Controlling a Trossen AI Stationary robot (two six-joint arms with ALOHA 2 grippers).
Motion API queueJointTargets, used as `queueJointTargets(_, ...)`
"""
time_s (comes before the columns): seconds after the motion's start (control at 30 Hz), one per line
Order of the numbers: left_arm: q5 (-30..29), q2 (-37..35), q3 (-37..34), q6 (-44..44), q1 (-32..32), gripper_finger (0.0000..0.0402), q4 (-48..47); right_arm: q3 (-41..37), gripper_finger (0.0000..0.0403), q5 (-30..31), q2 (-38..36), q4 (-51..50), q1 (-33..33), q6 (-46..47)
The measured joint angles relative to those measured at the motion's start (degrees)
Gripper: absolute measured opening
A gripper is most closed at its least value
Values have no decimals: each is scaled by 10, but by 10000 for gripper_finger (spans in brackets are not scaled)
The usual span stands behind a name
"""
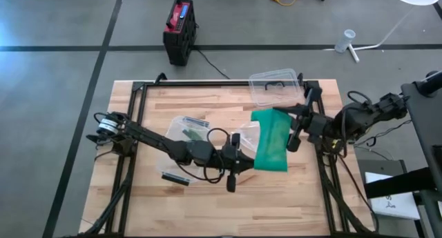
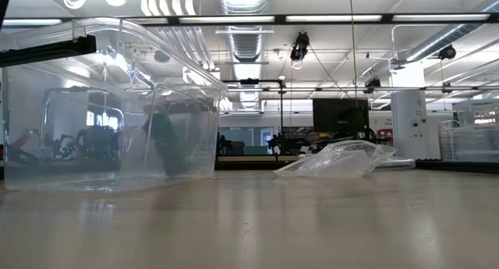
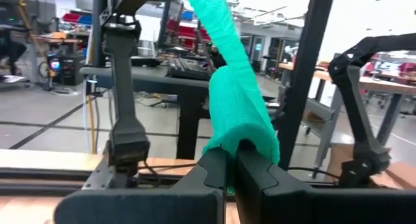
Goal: Roll bandage
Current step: Roll the blue bandage
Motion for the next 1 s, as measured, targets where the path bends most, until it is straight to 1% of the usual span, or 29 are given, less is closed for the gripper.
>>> queueJointTargets(0.13,-5,0,0,0,0,0,-7,0,0,-15,-3,0,2,5)
queueJointTargets(0.4,-6,0,0,26,-1,0,-14,1,0,-15,-4,-19,3,5)
queueJointTargets(0.47,-7,0,0,47,-4,0,-24,1,0,-15,-4,-28,3,6)
queueJointTargets(0.53,-7,0,0,87,-11,0,-33,1,0,-15,-5,-48,3,18)
queueJointTargets(0.63,-10,-2,0,154,-27,0,-36,1,0,-15,-12,-113,3,55)
queueJointTargets(0.73,-33,-10,0,205,-44,0,-36,1,0,-15,-19,-194,3,120)
queueJointTargets(0.83,-53,-21,0,234,-56,0,-37,1,0,-14,-25,-258,3,177)
queueJointTargets(0.9,-68,-28,0,239,-61,0,-47,0,0,-16,-27,-269,4,193)
queueJointTargets(1.0,-103,-41,0,239,-65,0,-77,0,0,-32,-27,-248,10,191)
